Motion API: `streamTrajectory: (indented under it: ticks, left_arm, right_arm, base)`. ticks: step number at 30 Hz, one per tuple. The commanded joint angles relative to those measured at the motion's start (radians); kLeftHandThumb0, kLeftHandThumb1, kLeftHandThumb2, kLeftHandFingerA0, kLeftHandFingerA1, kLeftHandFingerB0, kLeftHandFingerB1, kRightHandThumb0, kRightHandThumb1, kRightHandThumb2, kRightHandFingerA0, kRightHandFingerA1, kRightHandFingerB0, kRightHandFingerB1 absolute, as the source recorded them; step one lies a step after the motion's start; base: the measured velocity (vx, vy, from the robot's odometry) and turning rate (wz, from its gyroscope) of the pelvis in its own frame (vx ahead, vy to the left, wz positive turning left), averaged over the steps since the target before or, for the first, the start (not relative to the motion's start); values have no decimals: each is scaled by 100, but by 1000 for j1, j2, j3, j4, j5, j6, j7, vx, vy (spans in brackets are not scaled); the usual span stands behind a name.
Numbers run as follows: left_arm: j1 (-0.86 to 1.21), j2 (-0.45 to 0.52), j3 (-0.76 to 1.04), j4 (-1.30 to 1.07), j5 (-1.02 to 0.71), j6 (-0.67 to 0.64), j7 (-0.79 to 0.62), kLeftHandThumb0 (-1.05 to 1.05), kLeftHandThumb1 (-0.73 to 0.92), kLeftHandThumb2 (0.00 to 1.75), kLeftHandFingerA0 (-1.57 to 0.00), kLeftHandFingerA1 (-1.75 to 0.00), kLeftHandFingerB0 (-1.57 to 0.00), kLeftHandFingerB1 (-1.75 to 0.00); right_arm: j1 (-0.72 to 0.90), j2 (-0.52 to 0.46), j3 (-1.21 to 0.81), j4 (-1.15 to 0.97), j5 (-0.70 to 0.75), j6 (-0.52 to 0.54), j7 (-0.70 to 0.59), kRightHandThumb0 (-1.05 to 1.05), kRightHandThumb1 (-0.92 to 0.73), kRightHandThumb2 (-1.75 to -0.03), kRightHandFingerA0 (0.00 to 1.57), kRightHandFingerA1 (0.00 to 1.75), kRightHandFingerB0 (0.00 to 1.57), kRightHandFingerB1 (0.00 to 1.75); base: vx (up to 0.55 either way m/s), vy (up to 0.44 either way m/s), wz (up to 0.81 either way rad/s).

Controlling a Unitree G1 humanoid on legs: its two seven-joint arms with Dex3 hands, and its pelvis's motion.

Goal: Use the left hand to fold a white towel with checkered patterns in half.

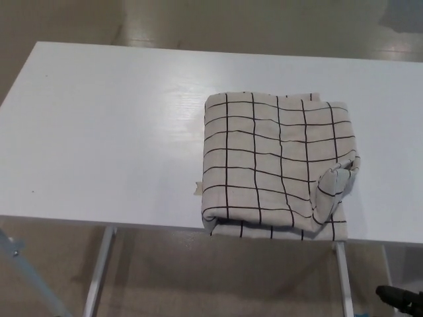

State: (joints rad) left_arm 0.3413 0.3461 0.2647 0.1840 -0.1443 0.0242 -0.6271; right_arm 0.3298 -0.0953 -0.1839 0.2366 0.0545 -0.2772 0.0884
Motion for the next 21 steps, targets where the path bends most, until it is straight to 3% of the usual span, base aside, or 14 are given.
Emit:
streamTrajectory:
  ticks: [1,18,21]
  left_arm:
    - [-63,-83,16,177,275,-226,551,-68,63,60,-67,-50,-65,-41]
    - [-87,-104,1,262,280,-320,630,-64,63,60,-70,-47,-66,-42]
    - [-85,-101,-9,281,307,-363,664,-64,65,61,-64,-47,-65,-42]
  right_arm:
    - [-67,-20,45,120,-142,-160,-91,-24,-65,-60,66,73,67,60]
    - [-37,-47,36,142,-163,-205,-116,-26,-65,-59,64,64,69,60]
    - [-35,-39,37,142,-157,-200,-117,-26,-65,-59,64,64,69,60]
  base:
    - [0,0,0]
    - [0,0,0]
    - [0,0,0]
